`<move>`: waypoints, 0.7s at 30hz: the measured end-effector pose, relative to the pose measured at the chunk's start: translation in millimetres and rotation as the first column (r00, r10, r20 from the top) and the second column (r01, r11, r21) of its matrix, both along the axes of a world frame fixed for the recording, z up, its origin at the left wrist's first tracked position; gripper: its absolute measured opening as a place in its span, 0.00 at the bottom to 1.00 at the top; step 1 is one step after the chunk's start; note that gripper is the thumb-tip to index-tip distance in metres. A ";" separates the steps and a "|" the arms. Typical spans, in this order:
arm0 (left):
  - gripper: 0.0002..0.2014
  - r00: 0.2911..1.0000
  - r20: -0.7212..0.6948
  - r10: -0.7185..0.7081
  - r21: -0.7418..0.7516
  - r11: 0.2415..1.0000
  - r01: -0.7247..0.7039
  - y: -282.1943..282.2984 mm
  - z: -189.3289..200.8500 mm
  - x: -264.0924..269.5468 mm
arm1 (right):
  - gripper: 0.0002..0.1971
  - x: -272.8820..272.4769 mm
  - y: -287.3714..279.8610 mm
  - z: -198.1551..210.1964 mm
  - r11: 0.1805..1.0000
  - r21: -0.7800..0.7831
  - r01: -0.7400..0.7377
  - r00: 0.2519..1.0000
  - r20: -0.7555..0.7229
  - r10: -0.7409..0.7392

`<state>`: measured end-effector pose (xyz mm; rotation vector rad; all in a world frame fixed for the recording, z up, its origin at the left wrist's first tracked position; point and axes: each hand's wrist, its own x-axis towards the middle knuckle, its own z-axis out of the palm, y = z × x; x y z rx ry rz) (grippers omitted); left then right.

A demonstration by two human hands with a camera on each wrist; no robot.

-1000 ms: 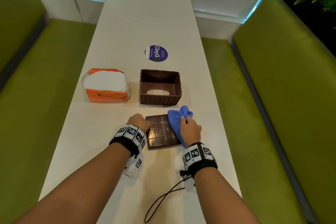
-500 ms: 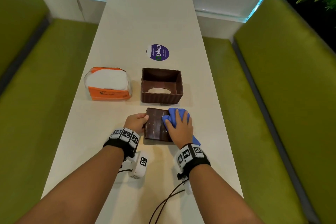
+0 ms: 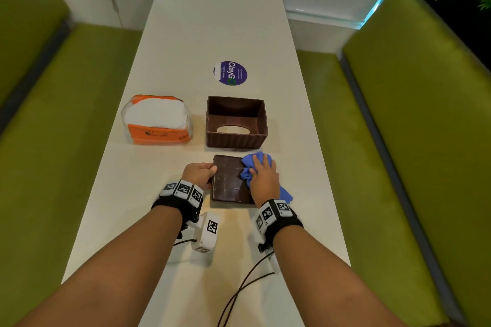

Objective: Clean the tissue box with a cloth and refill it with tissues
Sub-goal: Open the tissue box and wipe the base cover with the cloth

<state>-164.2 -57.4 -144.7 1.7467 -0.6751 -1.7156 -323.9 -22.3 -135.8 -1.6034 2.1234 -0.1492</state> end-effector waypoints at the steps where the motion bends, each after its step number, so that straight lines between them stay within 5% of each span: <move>1: 0.13 1.000 0.023 0.001 0.005 1.000 -0.001 0.0 -2.3 1.2 | 0.24 5.1 -0.1 0.3 1.000 0.013 -0.009 0.999 -0.032 0.010; 4: 0.07 0.998 0.068 0.009 -0.004 1.000 -0.009 0.4 -5.9 3.0 | 0.28 25.8 13.4 -2.9 0.976 -0.010 -0.218 0.976 0.008 0.218; 8: 0.13 0.999 0.040 -0.010 0.009 1.000 0.009 1.7 -11.6 3.8 | 0.33 21.3 22.6 -5.0 0.914 -0.085 -0.396 0.915 0.043 0.400; 12: 0.09 0.997 0.018 -0.071 0.021 0.997 0.070 1.1 -10.8 3.6 | 0.32 -2.2 2.9 -3.5 0.988 -0.034 -0.148 0.987 -0.071 0.145; 15: 0.17 0.999 -0.049 -0.011 0.045 0.999 0.013 0.9 -18.5 6.8 | 0.31 11.9 -5.5 3.1 0.998 0.060 -0.016 0.993 -0.112 0.022; 21: 0.17 0.977 -0.212 -0.021 0.063 0.997 0.035 0.0 -20.2 13.1 | 0.33 25.3 10.7 0.0 0.868 0.045 -0.494 0.869 0.018 0.494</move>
